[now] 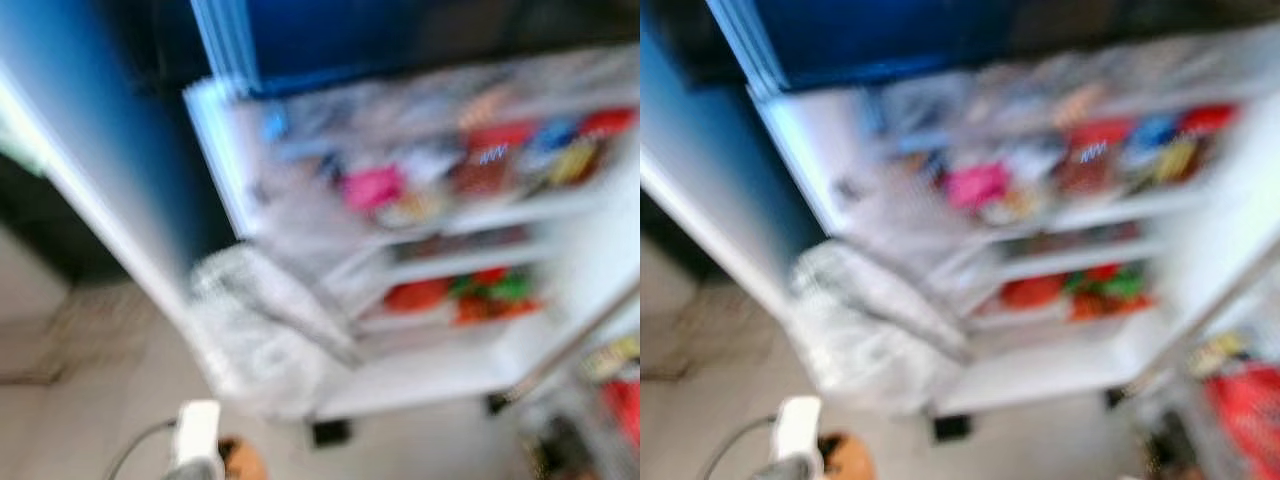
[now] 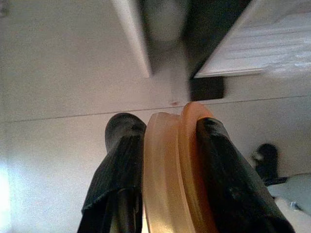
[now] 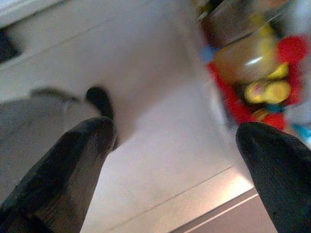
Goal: Restocking fridge
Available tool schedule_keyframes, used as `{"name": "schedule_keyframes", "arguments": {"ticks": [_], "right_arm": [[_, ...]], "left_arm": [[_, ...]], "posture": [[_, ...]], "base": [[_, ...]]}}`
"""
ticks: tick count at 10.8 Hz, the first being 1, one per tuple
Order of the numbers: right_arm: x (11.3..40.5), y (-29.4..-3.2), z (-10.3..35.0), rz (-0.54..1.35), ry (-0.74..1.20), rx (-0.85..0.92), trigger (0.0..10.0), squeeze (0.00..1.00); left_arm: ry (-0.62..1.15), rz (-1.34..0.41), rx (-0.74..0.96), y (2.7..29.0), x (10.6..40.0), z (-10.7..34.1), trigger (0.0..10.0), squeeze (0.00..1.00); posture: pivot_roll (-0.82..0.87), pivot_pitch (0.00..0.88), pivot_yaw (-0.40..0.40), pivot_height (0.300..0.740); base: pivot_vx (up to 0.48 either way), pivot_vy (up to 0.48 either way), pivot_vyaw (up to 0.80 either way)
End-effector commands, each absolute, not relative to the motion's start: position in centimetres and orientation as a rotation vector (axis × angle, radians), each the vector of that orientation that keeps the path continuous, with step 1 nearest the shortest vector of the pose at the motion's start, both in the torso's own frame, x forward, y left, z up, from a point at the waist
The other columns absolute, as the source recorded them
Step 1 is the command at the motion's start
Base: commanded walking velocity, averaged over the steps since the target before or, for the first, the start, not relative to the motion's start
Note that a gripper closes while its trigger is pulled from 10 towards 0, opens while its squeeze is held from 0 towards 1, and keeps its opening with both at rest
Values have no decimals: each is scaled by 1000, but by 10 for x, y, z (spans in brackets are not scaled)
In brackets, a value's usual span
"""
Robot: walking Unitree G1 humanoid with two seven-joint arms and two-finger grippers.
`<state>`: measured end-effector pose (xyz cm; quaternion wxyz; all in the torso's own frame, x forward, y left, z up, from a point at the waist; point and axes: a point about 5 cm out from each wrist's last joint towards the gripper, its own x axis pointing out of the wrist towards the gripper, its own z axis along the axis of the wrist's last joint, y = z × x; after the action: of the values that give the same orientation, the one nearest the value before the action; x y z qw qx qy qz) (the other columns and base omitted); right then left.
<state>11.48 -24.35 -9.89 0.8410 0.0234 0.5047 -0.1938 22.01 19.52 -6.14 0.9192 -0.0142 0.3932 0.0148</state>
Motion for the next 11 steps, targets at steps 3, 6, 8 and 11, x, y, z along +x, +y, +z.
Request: {"name": "schedule_keyframes", "arguments": {"ticks": [3, 6, 8, 11], "right_arm": [[111, -231, -103, -331, 1095, 8, 10000, 0], [111, -229, -103, -296, 1094, -25, 10000, 0], [110, -230, -103, -307, 1096, -6, 10000, 0], [109, -229, -104, -304, 1100, -3, 10000, 0]], "left_arm": [[879, 75, -23, 209, 202, -71, 10000, 0], [875, 73, -25, 208, 203, -70, 10000, 0], [873, 71, -27, 206, 203, -70, 10000, 0], [824, 49, -52, 202, 213, -65, 10000, 0]], "posture": [[-43, 134, 85, 740], [-44, 132, 83, 740], [-46, 134, 84, 740], [-46, 125, 84, 740]], "base": [[0, -341, 0], [0, -339, 365], [0, -332, 0], [0, 0, 0]]}}
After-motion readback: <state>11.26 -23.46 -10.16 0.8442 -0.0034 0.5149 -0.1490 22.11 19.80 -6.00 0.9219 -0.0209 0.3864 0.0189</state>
